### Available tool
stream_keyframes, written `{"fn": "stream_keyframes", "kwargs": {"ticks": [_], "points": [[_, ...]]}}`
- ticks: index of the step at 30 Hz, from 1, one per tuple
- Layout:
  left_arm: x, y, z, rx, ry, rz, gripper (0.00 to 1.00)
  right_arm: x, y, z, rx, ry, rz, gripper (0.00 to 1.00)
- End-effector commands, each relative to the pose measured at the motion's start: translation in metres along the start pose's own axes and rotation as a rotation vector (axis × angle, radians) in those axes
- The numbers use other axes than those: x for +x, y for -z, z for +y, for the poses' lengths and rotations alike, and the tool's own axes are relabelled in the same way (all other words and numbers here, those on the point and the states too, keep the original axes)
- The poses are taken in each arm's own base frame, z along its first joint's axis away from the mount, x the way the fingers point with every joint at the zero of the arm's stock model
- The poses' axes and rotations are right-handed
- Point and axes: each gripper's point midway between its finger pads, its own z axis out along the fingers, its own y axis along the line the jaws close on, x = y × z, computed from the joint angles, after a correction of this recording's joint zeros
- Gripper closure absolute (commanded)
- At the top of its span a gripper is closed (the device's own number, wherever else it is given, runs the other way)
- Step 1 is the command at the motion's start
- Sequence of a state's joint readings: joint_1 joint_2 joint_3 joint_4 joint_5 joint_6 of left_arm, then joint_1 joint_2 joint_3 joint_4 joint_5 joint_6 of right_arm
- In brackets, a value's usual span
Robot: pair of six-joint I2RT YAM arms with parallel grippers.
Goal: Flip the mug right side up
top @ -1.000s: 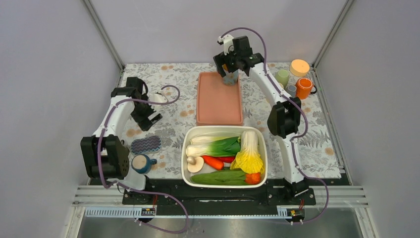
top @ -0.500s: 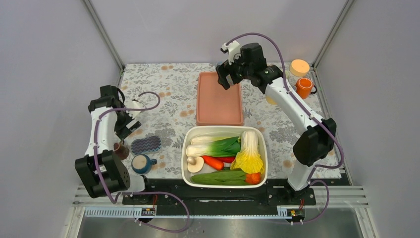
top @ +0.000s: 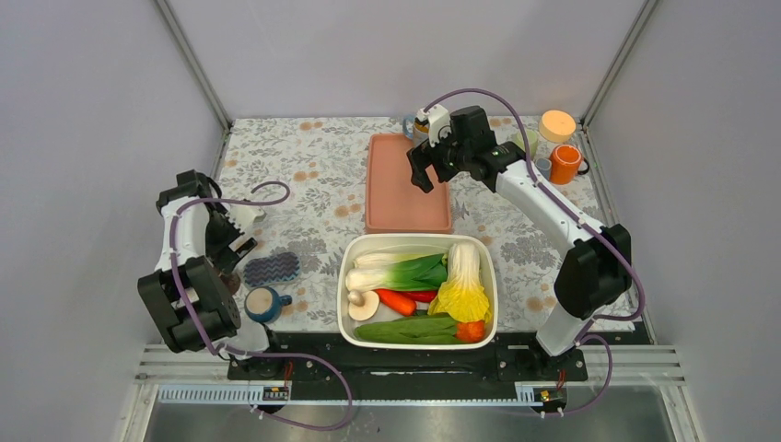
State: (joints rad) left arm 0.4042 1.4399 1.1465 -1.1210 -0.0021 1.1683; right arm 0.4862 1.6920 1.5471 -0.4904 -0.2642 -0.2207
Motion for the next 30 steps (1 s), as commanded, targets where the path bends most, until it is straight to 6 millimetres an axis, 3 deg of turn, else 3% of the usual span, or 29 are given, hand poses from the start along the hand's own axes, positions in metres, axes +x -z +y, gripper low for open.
{"fn": "stream_keyframes", "kwargs": {"ticks": [1,4,10,16,21,28,30], "points": [[0.005,-0.019,0.007,0.009,0.114,-0.018,0.01,-0.024,0.017,0.004,0.003,-0.003,-0.087,0.01],[0.01,-0.026,0.009,0.033,0.147,-0.021,0.05,-0.021,0.015,0.004,-0.002,-0.005,-0.081,0.0],[0.016,-0.037,-0.008,0.077,0.16,-0.035,0.14,-0.014,0.009,0.004,-0.004,-0.008,-0.061,0.01],[0.021,-0.04,-0.009,0.073,0.296,-0.031,0.26,-0.011,0.006,0.006,-0.019,-0.018,-0.052,0.01],[0.019,-0.039,-0.012,0.076,0.349,-0.044,0.45,-0.011,0.005,0.005,-0.018,-0.017,-0.052,0.01],[0.016,-0.042,-0.019,0.112,0.348,-0.054,0.99,-0.013,0.008,0.006,-0.018,-0.016,-0.058,0.0],[0.009,-0.039,-0.016,0.117,0.358,-0.088,1.0,-0.013,0.009,0.007,-0.021,-0.021,-0.059,0.0]]}}
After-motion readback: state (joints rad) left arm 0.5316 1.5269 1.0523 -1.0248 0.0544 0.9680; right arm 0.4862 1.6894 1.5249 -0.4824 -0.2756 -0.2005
